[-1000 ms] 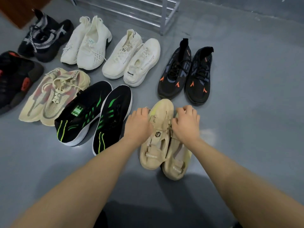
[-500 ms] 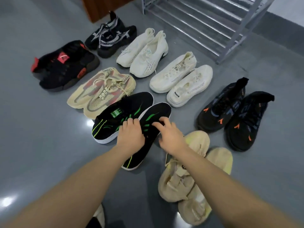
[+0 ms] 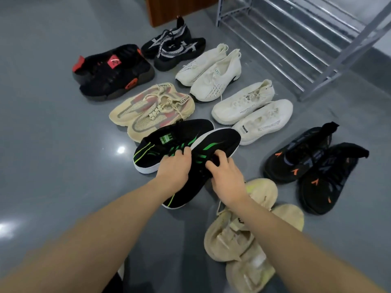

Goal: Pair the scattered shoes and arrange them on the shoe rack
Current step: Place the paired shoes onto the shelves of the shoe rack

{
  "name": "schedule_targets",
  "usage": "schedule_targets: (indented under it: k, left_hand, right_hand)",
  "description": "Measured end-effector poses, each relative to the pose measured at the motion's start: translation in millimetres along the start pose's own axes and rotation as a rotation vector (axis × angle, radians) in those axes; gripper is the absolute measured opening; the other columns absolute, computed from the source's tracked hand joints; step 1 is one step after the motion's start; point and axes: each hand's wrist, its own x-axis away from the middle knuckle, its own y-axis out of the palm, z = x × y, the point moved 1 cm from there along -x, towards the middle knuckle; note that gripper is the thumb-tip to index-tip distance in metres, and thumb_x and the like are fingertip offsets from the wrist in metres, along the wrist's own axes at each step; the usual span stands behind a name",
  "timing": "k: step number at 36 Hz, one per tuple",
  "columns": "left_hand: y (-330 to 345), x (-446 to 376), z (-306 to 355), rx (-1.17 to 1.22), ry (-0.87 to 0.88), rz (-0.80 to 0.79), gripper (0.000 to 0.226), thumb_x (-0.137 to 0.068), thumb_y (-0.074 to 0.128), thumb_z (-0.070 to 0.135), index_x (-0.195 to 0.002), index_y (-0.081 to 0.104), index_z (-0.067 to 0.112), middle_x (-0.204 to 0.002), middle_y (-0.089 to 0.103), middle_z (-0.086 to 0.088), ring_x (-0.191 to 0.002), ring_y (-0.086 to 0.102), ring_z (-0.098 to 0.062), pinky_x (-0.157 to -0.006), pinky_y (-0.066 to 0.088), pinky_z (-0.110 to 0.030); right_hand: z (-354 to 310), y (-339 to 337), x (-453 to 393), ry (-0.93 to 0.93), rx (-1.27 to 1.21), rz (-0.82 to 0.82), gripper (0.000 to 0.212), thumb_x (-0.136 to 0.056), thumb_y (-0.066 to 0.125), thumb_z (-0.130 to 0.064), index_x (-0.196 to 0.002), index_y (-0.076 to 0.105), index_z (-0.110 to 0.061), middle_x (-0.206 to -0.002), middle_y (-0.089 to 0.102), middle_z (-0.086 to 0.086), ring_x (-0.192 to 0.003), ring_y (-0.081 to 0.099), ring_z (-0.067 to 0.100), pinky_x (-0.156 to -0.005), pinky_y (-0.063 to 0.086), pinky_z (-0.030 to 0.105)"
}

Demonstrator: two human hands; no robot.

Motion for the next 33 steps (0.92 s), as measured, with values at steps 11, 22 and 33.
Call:
schedule_targets:
  k: [11,22,33]
  left_hand:
    - [-75.1,-29.5,-39.8,-0.047,-0.056,0.089,0.035,-0.089,0.046,0.005,-0.122,0.035,0.005,-0.121,0.057,-0.013,-0.112,0.056,-0.030,-0.094,0.038,-0.036]
    - [-70.2,-68.6,-112.5,0.035,-0.038,0.219,0.042,-0.086,0.046,0.002,-0.127,0.037,0.006,-0.114,0.059,-0.011,-0.107,0.055,-0.030,-0.092,0.037,-0.034]
    - [-69.4,-101.5,-159.2,0.160,-0.113,0.273,0.030,-0.086,0.039,-0.003,-0.115,0.043,0.004,-0.094,0.064,-0.012,-0.088,0.060,-0.032,-0.080,0.038,-0.034]
  right_hand:
    - [-43.3,-37.9,-65.0,0.061,-0.129,0.136,0.032,-0.080,0.052,-0.002,-0.110,0.056,-0.013,-0.137,0.036,0.011,-0.103,0.046,0.035,-0.067,0.047,0.039]
    - [-73.8,7.8,-105.4,0.209,-0.517,0.349,0.053,-0.083,0.063,-0.004,-0.131,0.044,-0.016,-0.140,0.030,0.005,-0.124,0.036,0.018,-0.089,0.042,0.027]
    - [-83.2,53.2,-107.2,0.084,-0.205,-0.306,0.055,-0.070,0.053,-0.043,-0.123,0.050,-0.028,-0.134,0.036,-0.005,-0.131,0.028,0.022,-0.106,0.011,0.033]
